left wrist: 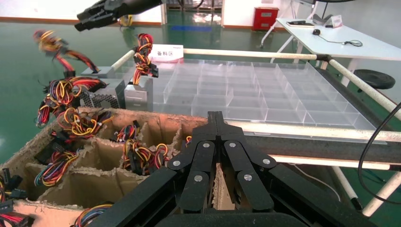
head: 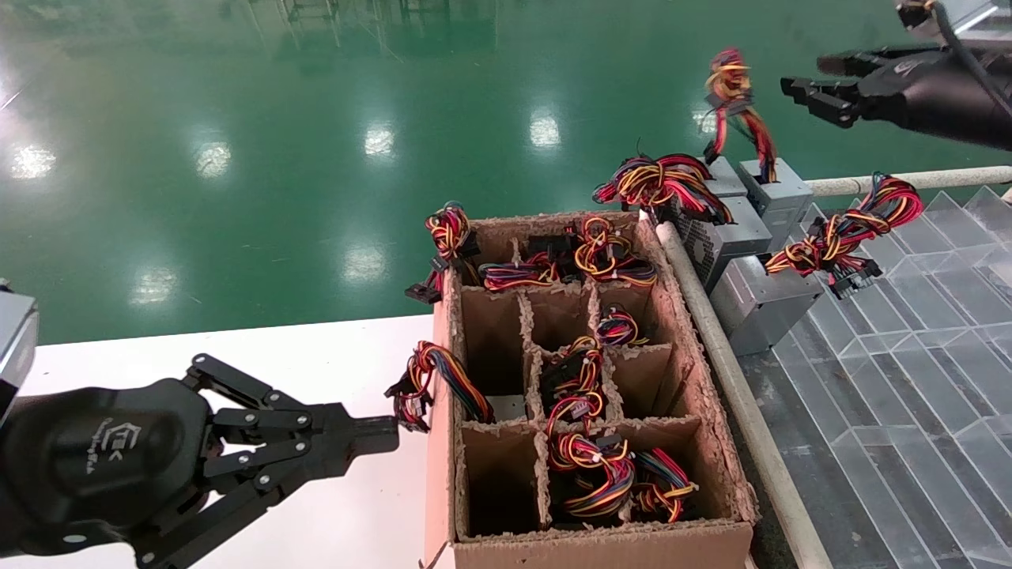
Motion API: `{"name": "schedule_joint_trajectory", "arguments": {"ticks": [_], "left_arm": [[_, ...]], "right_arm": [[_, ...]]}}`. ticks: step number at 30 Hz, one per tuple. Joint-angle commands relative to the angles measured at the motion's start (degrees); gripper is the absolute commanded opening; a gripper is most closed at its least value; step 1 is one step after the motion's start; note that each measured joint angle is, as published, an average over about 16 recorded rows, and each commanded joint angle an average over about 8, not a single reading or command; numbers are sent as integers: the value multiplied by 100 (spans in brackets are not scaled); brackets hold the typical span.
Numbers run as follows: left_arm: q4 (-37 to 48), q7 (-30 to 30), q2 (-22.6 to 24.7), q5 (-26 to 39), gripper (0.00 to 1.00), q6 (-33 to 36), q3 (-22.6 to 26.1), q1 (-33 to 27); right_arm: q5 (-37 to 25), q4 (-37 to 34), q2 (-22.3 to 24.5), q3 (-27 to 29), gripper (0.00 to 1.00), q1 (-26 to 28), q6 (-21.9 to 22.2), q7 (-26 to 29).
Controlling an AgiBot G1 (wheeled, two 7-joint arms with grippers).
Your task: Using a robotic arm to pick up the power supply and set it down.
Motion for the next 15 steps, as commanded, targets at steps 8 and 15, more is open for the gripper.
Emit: {"name": "schedule_joint_trajectory", "arguments": {"ticks": [8, 15], "left_arm": [[0, 1, 0, -1, 0, -1, 1, 0], [0, 1, -1, -1, 0, -1, 2, -1]], "right_arm": [[214, 346, 131, 102, 100, -71, -384, -124], [612, 1112, 332, 203, 100, -647, -663, 150]]}}
